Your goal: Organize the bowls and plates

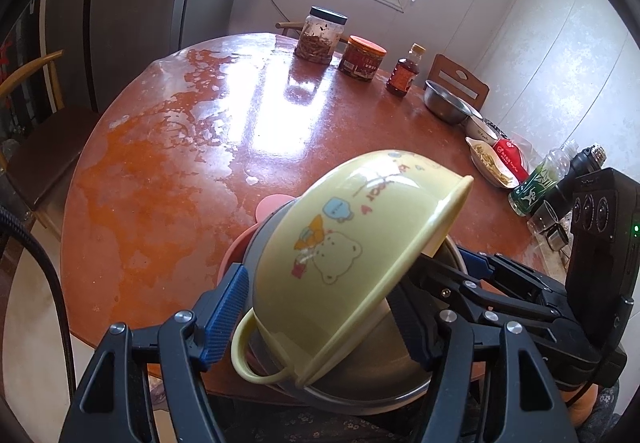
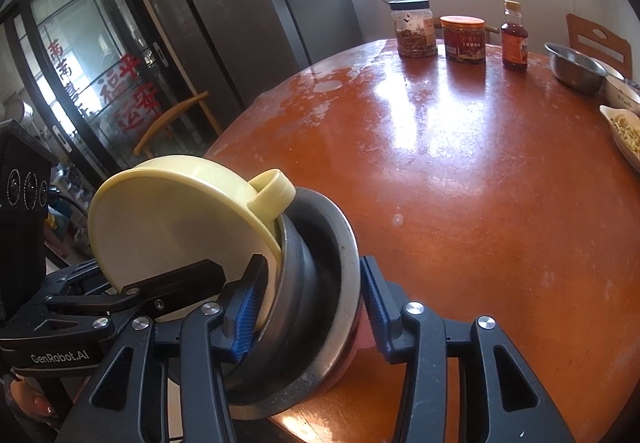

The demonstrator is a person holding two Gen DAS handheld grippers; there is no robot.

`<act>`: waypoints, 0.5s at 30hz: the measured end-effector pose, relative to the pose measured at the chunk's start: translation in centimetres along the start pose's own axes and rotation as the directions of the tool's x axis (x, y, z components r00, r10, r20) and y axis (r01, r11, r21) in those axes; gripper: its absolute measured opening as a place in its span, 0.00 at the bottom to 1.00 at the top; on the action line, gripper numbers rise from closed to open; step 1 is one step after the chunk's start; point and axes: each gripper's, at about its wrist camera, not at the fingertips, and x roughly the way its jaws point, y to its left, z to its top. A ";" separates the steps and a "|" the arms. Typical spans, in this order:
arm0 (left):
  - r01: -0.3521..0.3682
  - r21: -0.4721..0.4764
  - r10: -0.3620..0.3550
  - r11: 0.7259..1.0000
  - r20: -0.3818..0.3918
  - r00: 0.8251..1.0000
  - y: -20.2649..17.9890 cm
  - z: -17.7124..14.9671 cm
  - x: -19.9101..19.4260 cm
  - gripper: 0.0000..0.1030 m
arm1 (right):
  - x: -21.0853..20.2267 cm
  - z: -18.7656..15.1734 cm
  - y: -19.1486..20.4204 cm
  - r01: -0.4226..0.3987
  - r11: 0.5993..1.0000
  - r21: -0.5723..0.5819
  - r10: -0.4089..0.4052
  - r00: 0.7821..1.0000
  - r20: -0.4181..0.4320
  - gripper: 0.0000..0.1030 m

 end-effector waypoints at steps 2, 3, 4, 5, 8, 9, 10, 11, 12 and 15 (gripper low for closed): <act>0.000 -0.001 0.000 1.000 -0.005 1.000 0.0 0.0 0.0 0.67 | -0.2 0.0 -0.2 -0.003 1.000 0.003 0.003 1.000 0.003 0.53; 0.003 -0.003 -0.003 1.000 -0.008 1.000 0.0 0.0 0.0 0.68 | -0.3 0.1 -0.3 -0.001 1.000 0.005 0.001 1.000 0.005 0.54; 0.005 -0.003 -0.005 1.000 -0.009 1.000 0.0 0.0 0.0 0.68 | -0.3 0.0 -0.3 0.001 1.000 0.005 -0.001 1.000 0.006 0.55; 0.007 -0.001 -0.007 1.000 -0.008 1.000 0.0 0.0 0.0 0.68 | -0.4 0.0 -0.4 0.001 1.000 0.007 -0.001 1.000 0.007 0.56; 0.008 0.004 -0.008 1.000 -0.003 1.000 -0.3 0.1 -0.2 0.69 | -0.7 0.0 -0.8 -0.003 1.000 0.019 0.003 1.000 0.008 0.58; 0.004 0.005 -0.004 1.000 -0.001 1.000 -0.4 0.0 -0.2 0.69 | -0.8 0.0 -0.8 -0.004 1.000 0.020 0.004 1.000 0.008 0.59; 0.002 0.006 -0.002 1.000 0.003 1.000 -0.4 0.1 -0.3 0.70 | -0.9 -0.1 -0.9 -0.004 1.000 0.021 0.004 1.000 0.010 0.60; 0.001 0.008 -0.001 1.000 0.003 1.000 -0.5 0.1 -0.3 0.70 | -1.1 -0.1 -0.9 -0.005 1.000 0.023 0.005 1.000 0.013 0.61; -0.002 0.008 0.002 1.000 0.006 1.000 -0.6 0.1 -0.4 0.70 | -1.2 -0.1 -1.1 -0.005 1.000 0.026 0.004 1.000 0.015 0.62; -0.014 0.017 0.014 1.000 0.008 1.000 -0.8 0.1 -0.5 0.70 | -1.8 -0.2 -1.4 -0.010 0.999 0.036 0.009 1.000 0.026 0.63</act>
